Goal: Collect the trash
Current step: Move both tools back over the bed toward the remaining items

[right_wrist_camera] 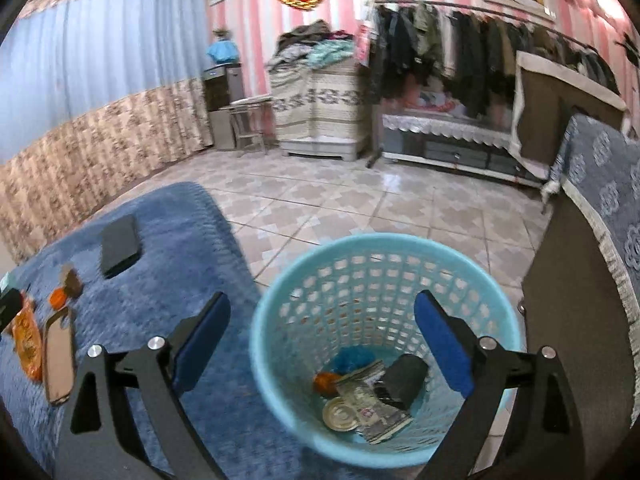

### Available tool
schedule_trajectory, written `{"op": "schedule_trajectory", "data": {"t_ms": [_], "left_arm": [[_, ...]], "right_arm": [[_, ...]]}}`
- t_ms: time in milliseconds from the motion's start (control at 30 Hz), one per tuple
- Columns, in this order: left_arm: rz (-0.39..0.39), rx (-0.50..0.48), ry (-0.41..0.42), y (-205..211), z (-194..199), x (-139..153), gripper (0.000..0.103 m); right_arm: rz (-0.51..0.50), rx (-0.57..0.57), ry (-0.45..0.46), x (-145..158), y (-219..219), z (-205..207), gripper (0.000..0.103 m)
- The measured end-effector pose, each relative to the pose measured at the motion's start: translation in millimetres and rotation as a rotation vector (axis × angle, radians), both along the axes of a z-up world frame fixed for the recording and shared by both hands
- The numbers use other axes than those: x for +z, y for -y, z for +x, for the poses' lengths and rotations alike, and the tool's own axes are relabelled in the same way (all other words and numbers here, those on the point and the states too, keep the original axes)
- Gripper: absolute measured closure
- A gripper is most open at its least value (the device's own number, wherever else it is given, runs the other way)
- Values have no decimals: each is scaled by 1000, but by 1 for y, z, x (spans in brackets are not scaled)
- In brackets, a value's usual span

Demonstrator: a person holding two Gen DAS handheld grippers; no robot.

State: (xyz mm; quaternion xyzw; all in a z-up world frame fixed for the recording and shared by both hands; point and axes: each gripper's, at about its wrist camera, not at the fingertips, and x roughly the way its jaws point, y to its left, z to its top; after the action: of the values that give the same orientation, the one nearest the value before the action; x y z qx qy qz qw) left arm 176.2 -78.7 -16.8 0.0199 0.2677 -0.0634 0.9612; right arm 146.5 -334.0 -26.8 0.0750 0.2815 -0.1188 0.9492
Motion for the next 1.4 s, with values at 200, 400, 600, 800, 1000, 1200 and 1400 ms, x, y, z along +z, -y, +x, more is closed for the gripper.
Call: {"op": "schedule_trajectory", "data": {"t_ms": [200, 400, 600, 800, 1000, 1200, 1400], "left_arm": [[12, 68, 1, -33, -14, -9, 5], [-7, 114, -26, -62, -32, -26, 5], [-12, 150, -65, -86, -47, -46, 5], [-31, 226, -100, -130, -47, -59, 5], [-59, 319, -108, -188, -28, -55, 6], [-44, 329, -115, -218, -5, -55, 19], [-66, 309, -147, -225, 16, -63, 28]], "right_arm": [[-13, 86, 8, 0, -36, -1, 11], [-30, 151, -11, -6, -63, 1, 10], [-19, 199, -28, -11, -83, 6, 10], [-61, 255, -39, -14, -109, 8, 10], [-46, 279, -59, -19, -124, 11, 10], [-74, 307, -85, -25, -140, 17, 10], [-72, 316, -99, -29, -146, 20, 10]]}}
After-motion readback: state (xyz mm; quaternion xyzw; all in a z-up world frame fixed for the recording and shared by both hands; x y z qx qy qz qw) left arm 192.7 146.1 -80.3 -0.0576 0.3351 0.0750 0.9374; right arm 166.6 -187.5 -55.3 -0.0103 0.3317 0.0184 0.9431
